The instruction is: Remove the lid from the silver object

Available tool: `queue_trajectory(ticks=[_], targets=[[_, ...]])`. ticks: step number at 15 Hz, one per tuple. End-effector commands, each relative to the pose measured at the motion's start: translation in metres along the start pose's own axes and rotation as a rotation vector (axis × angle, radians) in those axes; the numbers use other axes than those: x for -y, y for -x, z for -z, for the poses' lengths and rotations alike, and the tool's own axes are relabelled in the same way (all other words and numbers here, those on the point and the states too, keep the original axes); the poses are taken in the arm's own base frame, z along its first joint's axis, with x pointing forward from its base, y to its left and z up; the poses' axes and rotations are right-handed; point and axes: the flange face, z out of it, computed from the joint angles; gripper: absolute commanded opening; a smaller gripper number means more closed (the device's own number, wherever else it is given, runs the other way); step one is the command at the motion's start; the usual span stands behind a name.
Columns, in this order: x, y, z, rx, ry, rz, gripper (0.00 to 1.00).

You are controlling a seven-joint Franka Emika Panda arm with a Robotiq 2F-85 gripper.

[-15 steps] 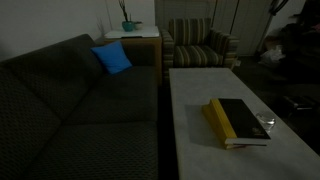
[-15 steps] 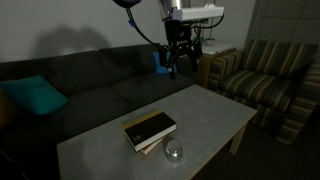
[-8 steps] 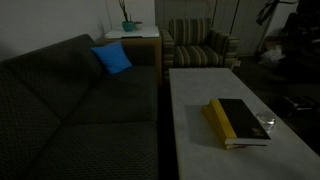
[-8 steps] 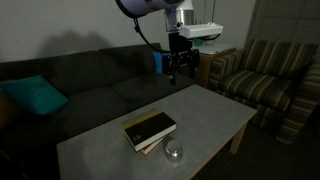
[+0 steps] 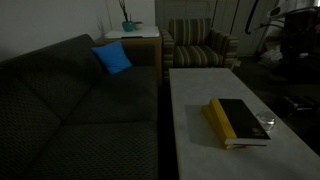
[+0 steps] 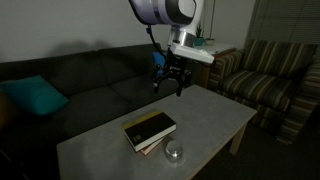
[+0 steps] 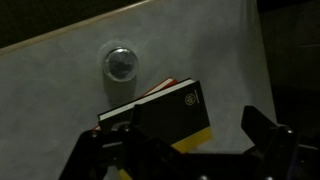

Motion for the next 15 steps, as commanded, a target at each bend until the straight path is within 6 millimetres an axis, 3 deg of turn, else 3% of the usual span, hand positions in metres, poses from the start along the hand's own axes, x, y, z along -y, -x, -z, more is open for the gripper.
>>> queue_trajectory(ticks=[1, 3, 5, 8, 12, 15], targets=[[-0.004, -0.002, -0.013, 0.007, -0.038, -0.009, 1.0], [-0.01, -0.005, -0.028, 0.01, -0.061, -0.015, 1.0], [-0.011, -0.01, -0.022, -0.001, -0.07, -0.034, 1.0], [-0.015, -0.019, -0.036, -0.023, -0.168, -0.146, 1.0], [-0.027, -0.025, -0.083, -0.071, -0.3, -0.328, 1.0], [-0.039, -0.017, -0.125, -0.104, -0.365, -0.469, 1.0]])
